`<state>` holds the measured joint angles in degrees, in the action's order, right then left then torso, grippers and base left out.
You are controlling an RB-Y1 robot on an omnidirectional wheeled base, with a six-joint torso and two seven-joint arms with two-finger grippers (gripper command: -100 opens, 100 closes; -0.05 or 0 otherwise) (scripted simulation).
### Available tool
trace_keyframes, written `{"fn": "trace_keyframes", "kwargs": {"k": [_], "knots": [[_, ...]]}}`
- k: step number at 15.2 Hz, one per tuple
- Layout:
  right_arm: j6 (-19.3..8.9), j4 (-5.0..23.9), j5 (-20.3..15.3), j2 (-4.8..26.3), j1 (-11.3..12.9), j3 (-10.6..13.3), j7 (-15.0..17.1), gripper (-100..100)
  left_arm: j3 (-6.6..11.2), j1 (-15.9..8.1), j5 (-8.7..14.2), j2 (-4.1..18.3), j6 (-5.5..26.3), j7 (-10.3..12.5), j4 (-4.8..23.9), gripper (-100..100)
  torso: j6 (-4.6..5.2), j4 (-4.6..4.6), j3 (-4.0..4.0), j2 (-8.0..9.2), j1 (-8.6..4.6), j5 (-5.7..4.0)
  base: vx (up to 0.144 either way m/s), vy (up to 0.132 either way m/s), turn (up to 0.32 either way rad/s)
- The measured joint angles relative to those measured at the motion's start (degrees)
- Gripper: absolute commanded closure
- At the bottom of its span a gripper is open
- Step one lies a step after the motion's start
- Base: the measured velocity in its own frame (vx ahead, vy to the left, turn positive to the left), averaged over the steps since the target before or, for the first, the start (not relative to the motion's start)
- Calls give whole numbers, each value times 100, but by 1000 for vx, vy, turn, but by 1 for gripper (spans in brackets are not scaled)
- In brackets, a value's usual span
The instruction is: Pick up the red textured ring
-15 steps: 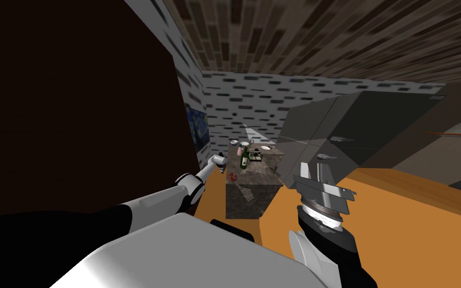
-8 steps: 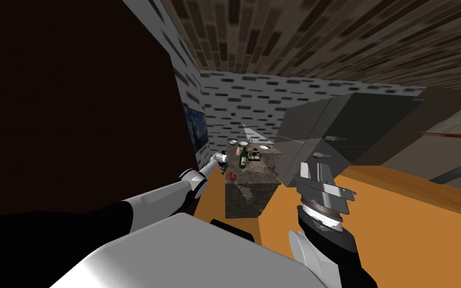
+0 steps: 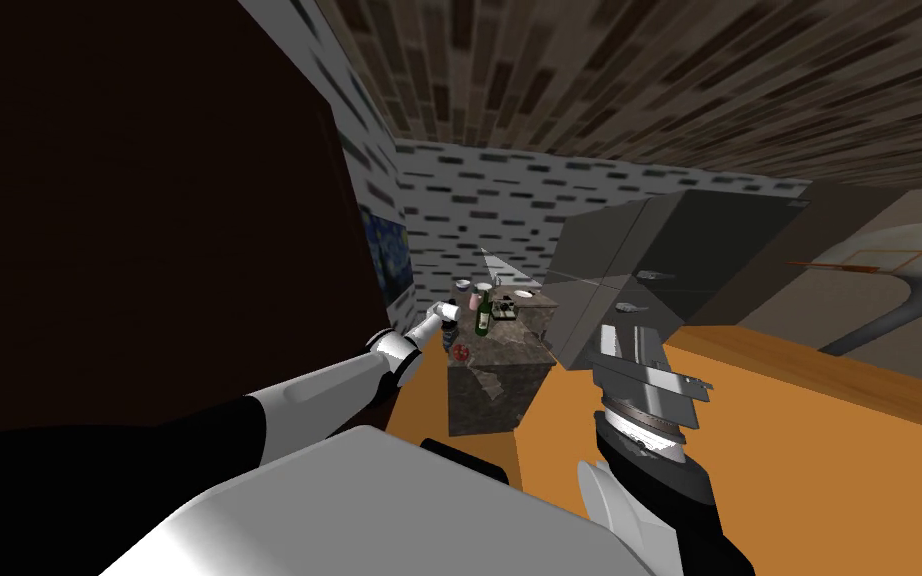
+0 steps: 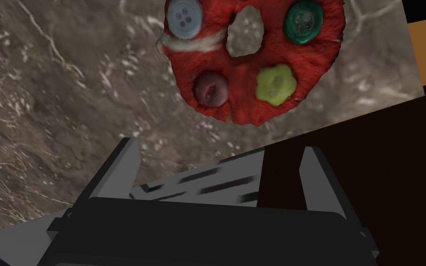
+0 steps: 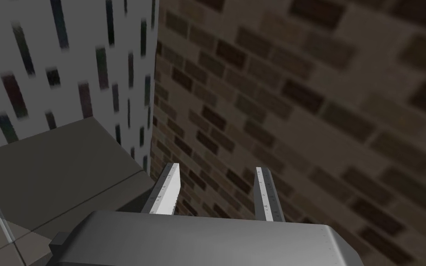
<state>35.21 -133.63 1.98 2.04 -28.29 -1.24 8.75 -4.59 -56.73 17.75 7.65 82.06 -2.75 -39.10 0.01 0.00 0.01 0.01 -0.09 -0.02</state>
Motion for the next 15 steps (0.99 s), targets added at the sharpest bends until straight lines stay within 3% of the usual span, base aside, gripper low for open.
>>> {"fn": "trace_keyframes", "kwargs": {"k": [4, 8, 9, 15], "knots": [[0, 0, 0, 0, 0, 0, 0, 0, -15, -172, 34, -67, 238, -16, 186, -100, -2, -1, -1, -1, 1, 0, 2, -11, -29], [0, 0, 0, 0, -1, 0, 0, 0, -19, -24, -23, -124, -17, -29, 317, -100, -3, -4, -8, -13, 9, 3, 24, 0, -26], [0, 0, 0, 0, -1, 0, 0, 0, -19, -19, -27, -130, -49, -28, 332, 100, -3, -4, -7, -11, 10, 3, 6, 1, 0], [0, 0, 0, 0, 0, 0, 0, 0, -16, -53, -9, -111, -18, -40, 314, 100, -8, -4, -5, -7, 9, 1, -7, 0, 16]]}}
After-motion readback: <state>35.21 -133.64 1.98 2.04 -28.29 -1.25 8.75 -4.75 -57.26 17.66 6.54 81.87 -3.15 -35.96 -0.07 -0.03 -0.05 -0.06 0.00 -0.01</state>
